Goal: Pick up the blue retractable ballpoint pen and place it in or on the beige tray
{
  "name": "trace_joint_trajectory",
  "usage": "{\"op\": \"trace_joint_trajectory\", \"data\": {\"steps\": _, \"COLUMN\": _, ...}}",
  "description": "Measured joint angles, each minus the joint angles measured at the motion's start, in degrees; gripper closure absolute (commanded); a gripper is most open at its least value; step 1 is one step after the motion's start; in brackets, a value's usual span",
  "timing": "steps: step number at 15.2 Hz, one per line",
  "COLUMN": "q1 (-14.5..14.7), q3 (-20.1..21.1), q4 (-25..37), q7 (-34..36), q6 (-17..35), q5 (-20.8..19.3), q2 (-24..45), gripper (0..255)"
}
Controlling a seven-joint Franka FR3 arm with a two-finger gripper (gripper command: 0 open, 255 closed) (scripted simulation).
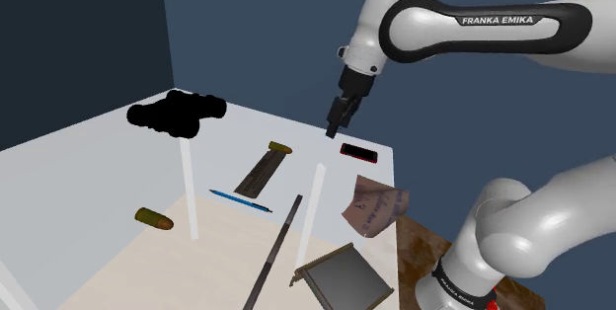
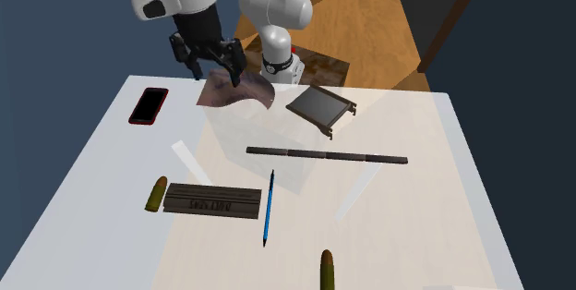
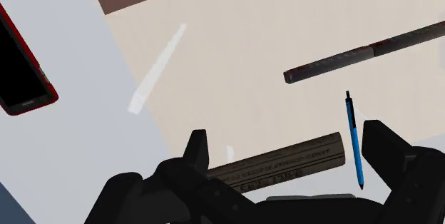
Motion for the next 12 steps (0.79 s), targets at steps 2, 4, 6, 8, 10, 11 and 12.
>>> {"op": "trace_joint_trajectory", "data": {"steps": 2, "q1": 0.85, "q3": 1.78, "q4": 1.5, "q7": 1.06, "q6": 2.5, "q5": 0.31, "q2": 3.82, "gripper": 0}}
{"op": "trace_joint_trajectory", "data": {"steps": 4, "q1": 1.37, "q3": 2.98, "q4": 2.9, "q7": 1.44, "q6": 5.04, "q5": 0.22, "q2": 7.66, "gripper": 0}}
{"op": "trace_joint_trajectory", "data": {"steps": 6, "q1": 1.84, "q3": 4.08, "q4": 3.73, "q7": 1.73, "q6": 7.71, "q5": -0.01, "q2": 11.13, "gripper": 0}}
{"op": "trace_joint_trajectory", "data": {"steps": 8, "q1": 2.36, "q3": 5.34, "q4": 5.61, "q7": 2.44, "q6": 9.64, "q5": -0.46, "q2": 14.89, "gripper": 0}}
{"op": "trace_joint_trajectory", "data": {"steps": 10, "q1": 2.84, "q3": 6.54, "q4": 7.54, "q7": 3.19, "q6": 11.74, "q5": -1.17, "q2": 18.89, "gripper": 0}}
{"op": "trace_joint_trajectory", "data": {"steps": 11, "q1": 3.11, "q3": 7.08, "q4": 7.79, "q7": 3.5, "q6": 13.09, "q5": -1.51, "q2": 20.52, "gripper": 0}}
{"op": "trace_joint_trajectory", "data": {"steps": 12, "q1": 3.38, "q3": 7.66, "q4": 8.8, "q7": 3.98, "q6": 13.98, "q5": -1.98, "q2": 22.41, "gripper": 0}}
